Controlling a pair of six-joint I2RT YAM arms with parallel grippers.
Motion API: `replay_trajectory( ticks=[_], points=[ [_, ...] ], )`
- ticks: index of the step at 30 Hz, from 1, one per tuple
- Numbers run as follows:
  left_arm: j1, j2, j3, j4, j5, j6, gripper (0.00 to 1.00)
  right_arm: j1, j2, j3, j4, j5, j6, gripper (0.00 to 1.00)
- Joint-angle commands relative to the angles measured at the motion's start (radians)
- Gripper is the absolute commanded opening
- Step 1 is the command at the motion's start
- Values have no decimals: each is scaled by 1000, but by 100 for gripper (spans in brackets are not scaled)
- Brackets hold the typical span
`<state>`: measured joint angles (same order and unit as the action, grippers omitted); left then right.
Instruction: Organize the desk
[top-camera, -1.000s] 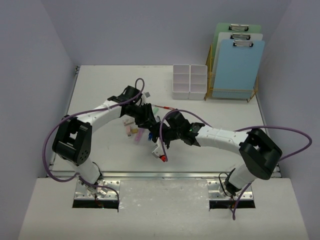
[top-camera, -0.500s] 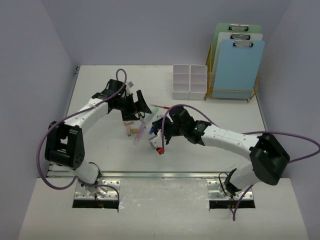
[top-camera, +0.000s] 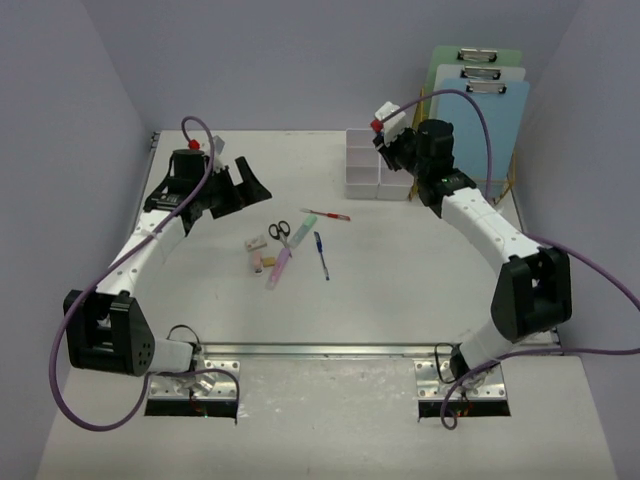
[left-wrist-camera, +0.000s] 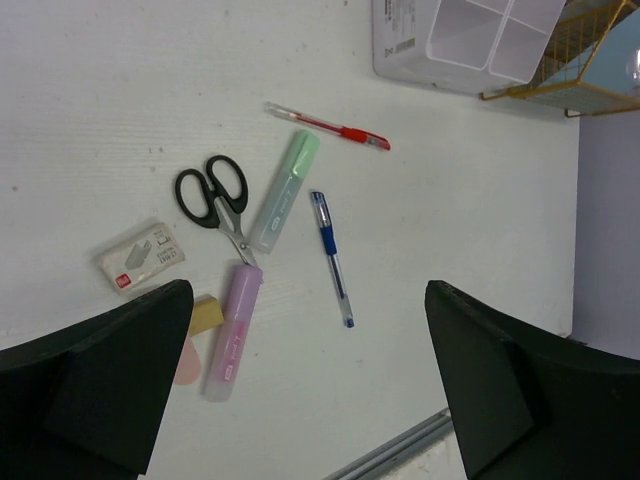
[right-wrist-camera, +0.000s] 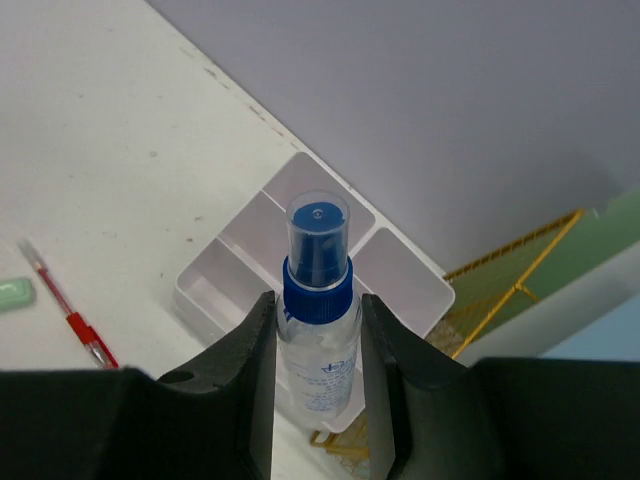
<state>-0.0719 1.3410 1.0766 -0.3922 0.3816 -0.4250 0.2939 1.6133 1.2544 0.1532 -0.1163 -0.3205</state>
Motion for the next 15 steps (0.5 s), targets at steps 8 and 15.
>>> replay_trajectory(
  ticks=[8,15],
  points=[
    [-5,-2,-21,63,-57,45,100,-7,260,234,248,317,293,0],
    [-5,9,-29,71,-56,45,100,-10,359,278,394,502,299,0]
  ],
)
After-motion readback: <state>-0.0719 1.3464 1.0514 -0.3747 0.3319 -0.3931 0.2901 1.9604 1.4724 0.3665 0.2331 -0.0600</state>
